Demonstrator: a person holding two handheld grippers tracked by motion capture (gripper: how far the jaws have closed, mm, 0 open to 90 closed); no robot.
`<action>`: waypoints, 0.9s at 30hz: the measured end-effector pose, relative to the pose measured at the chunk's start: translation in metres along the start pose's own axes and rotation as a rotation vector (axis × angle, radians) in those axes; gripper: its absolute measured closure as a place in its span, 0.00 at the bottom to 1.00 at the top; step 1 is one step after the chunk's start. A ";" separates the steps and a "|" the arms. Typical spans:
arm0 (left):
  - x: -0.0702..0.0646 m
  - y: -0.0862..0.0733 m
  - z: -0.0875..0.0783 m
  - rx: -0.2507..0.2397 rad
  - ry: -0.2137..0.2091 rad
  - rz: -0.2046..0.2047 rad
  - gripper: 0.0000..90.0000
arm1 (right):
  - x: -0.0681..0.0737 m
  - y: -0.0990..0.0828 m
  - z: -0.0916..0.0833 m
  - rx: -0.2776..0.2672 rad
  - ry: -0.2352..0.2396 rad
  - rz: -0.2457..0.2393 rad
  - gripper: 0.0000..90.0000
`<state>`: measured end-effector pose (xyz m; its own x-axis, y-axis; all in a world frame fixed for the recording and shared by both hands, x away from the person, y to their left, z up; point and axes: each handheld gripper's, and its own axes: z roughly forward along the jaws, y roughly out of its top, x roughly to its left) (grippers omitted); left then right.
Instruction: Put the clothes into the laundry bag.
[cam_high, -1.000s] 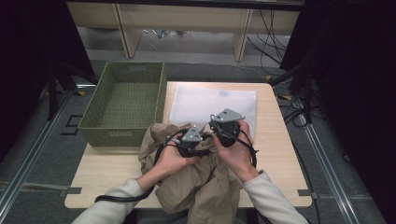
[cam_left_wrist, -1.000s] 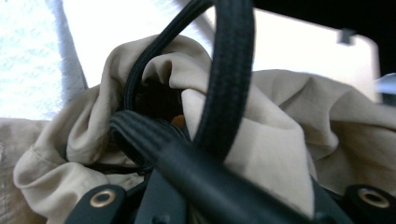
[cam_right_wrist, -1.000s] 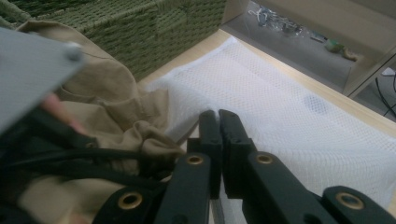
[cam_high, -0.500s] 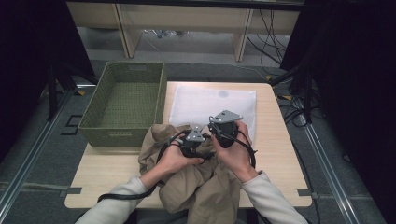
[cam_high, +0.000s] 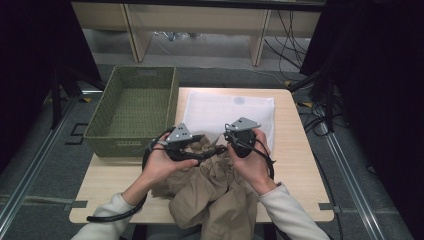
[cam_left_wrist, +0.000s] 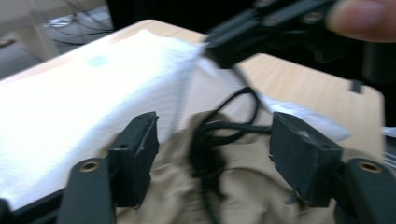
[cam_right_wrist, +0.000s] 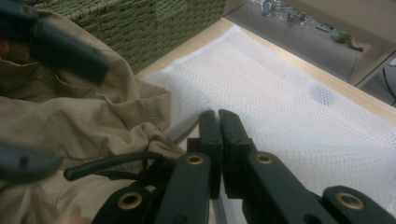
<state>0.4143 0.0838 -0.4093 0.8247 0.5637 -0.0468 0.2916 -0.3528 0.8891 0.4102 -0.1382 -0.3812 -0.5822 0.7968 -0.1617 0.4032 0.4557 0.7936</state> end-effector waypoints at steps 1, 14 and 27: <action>0.001 -0.002 0.001 0.022 0.001 -0.008 0.30 | 0.000 0.000 0.000 0.000 0.001 -0.006 1.00; -0.008 -0.035 0.038 0.263 -0.033 0.013 0.18 | 0.000 -0.001 0.001 0.005 0.006 -0.001 1.00; -0.014 -0.050 0.057 0.428 -0.054 0.063 0.68 | 0.000 -0.001 0.002 0.021 0.009 -0.002 1.00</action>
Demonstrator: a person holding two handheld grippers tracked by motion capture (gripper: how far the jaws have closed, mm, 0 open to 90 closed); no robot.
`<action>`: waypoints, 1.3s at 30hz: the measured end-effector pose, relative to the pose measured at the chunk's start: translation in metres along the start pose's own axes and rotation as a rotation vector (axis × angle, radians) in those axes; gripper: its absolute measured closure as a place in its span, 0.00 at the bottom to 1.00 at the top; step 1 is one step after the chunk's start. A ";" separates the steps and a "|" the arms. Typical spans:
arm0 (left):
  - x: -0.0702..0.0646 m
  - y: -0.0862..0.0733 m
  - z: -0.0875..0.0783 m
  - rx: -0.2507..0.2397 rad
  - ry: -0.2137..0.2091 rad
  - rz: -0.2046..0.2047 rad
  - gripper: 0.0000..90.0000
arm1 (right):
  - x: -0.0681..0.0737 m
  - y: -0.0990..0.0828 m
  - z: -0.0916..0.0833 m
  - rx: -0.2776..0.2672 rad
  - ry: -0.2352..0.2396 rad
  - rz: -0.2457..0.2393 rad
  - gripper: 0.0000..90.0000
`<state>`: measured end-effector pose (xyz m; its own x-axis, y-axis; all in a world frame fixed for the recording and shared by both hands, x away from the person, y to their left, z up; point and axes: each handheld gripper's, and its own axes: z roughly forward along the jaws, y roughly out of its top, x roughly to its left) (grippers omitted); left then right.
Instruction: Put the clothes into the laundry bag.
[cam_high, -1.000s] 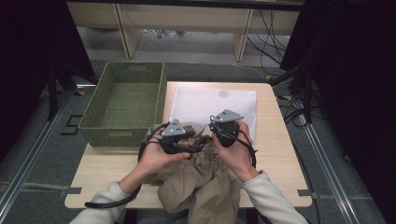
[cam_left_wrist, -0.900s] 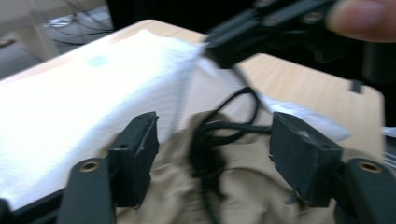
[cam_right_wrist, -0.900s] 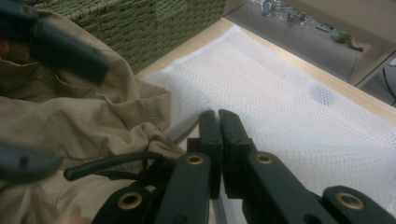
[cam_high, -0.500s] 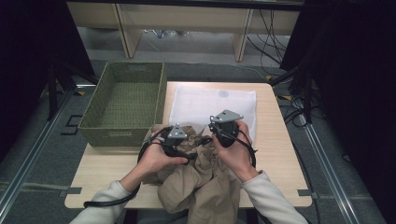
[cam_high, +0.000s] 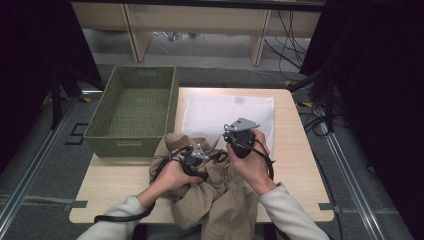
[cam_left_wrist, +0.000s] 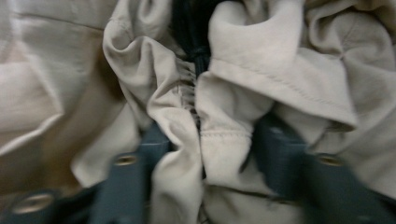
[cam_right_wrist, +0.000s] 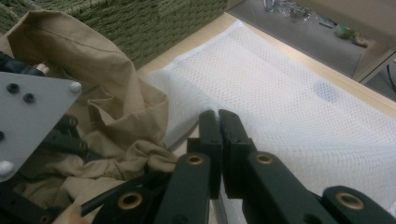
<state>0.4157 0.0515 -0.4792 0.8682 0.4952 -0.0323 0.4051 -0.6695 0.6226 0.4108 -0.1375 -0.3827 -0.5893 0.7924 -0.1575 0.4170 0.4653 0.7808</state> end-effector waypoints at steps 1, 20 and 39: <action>-0.001 0.001 0.000 -0.013 -0.002 -0.015 0.80 | 0.000 0.000 0.000 -0.003 0.000 -0.003 1.00; -0.026 0.050 -0.008 -0.325 0.039 -0.023 0.87 | 0.000 0.008 -0.018 -0.073 0.003 0.024 1.00; 0.011 0.035 0.001 -0.317 0.240 -0.122 0.69 | -0.001 0.008 -0.019 -0.052 0.019 0.016 1.00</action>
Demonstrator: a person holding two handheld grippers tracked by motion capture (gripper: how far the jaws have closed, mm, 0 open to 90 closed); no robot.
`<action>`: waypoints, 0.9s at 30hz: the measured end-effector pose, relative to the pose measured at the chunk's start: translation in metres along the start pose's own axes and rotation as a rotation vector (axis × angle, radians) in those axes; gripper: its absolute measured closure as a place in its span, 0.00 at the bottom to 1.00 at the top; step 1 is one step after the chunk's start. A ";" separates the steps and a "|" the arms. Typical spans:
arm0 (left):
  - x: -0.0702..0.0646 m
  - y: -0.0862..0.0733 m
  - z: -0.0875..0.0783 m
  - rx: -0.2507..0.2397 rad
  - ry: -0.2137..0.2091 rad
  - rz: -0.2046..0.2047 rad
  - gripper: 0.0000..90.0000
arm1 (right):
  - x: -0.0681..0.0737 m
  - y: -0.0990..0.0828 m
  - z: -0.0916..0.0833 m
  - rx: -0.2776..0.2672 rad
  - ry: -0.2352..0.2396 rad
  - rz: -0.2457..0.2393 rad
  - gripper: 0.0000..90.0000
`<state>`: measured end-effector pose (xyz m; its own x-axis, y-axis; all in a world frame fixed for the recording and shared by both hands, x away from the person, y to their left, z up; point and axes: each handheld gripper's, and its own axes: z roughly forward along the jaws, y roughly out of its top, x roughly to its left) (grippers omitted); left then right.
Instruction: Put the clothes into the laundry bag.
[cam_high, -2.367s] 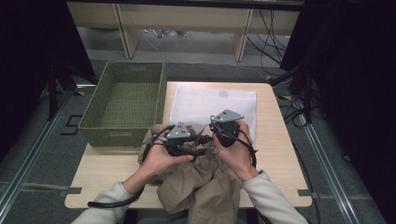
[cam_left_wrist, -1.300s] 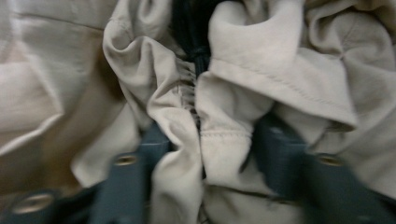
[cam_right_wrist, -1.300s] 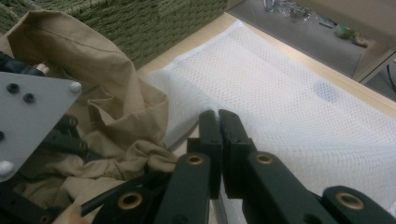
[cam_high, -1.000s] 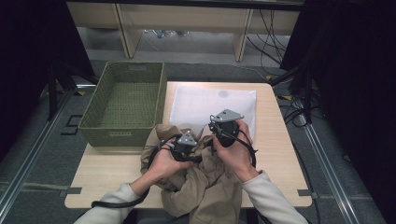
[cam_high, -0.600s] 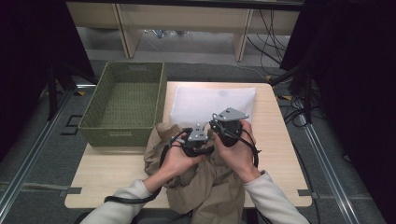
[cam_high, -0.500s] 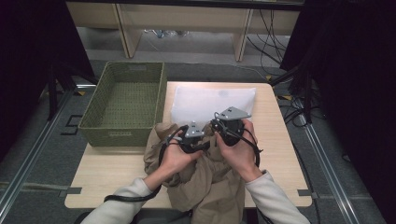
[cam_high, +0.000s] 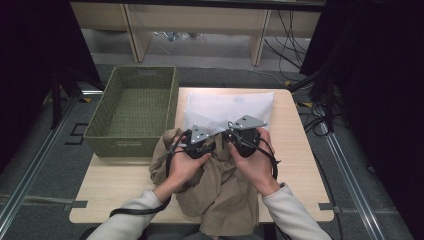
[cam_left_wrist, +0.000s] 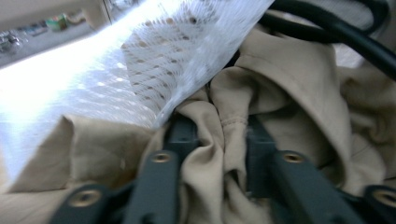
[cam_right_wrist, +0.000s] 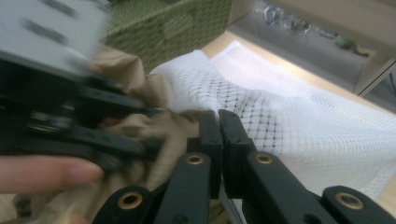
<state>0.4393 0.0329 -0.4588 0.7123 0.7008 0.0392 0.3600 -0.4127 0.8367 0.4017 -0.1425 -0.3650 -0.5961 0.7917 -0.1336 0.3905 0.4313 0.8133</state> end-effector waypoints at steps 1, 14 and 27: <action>-0.002 -0.003 0.005 0.001 -0.024 -0.019 0.64 | 0.000 -0.001 0.003 0.017 0.007 -0.007 1.00; 0.013 -0.002 -0.075 -0.104 0.046 0.034 0.32 | -0.007 -0.006 0.008 0.043 -0.010 -0.004 1.00; 0.040 -0.033 -0.038 0.193 0.013 0.089 0.34 | -0.005 -0.006 0.010 0.051 -0.001 0.006 1.00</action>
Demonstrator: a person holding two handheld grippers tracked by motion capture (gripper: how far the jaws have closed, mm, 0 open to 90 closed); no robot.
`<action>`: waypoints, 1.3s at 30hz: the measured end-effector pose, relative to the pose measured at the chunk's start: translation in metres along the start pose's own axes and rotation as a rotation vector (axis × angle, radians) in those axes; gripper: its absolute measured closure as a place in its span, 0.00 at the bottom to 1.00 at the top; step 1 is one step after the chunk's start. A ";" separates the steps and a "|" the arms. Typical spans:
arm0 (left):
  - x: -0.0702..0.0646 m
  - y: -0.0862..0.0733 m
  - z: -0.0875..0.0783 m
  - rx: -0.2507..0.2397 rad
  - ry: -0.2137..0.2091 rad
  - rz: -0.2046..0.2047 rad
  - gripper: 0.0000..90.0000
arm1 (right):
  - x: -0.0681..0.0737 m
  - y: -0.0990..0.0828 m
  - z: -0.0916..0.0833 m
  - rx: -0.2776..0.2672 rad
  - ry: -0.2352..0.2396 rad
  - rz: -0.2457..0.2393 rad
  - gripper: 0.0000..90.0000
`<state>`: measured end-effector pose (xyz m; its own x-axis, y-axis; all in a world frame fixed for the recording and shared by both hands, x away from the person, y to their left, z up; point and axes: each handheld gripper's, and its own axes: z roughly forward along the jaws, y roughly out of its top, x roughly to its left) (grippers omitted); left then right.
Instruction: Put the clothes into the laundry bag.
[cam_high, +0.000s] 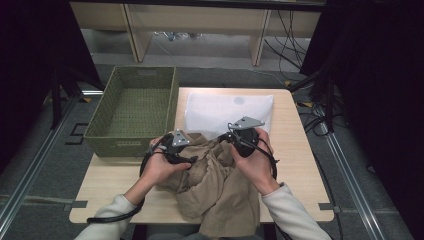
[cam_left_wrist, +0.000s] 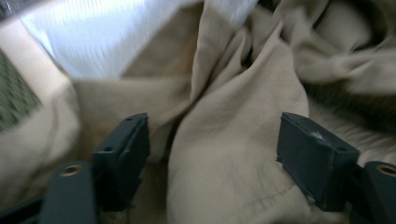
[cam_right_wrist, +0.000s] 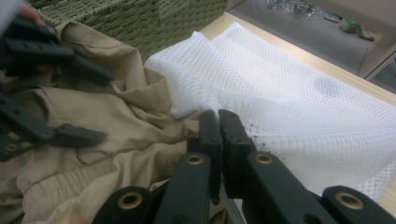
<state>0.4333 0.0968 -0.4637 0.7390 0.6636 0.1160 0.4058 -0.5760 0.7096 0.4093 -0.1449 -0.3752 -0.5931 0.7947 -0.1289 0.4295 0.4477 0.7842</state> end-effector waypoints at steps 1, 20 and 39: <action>-0.001 -0.003 0.006 0.021 -0.015 -0.022 0.38 | 0.000 0.000 0.000 0.001 0.001 -0.007 1.00; 0.003 -0.013 0.011 0.002 -0.148 -0.288 0.93 | 0.001 0.000 0.000 0.001 -0.003 -0.002 1.00; -0.067 0.058 -0.003 -0.330 -0.264 -0.239 0.94 | 0.004 0.002 -0.002 -0.031 0.000 -0.010 1.00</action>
<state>0.4059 0.0203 -0.4278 0.7747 0.5903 -0.2268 0.4197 -0.2117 0.8826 0.4068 -0.1420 -0.3734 -0.5976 0.7900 -0.1369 0.4024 0.4432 0.8010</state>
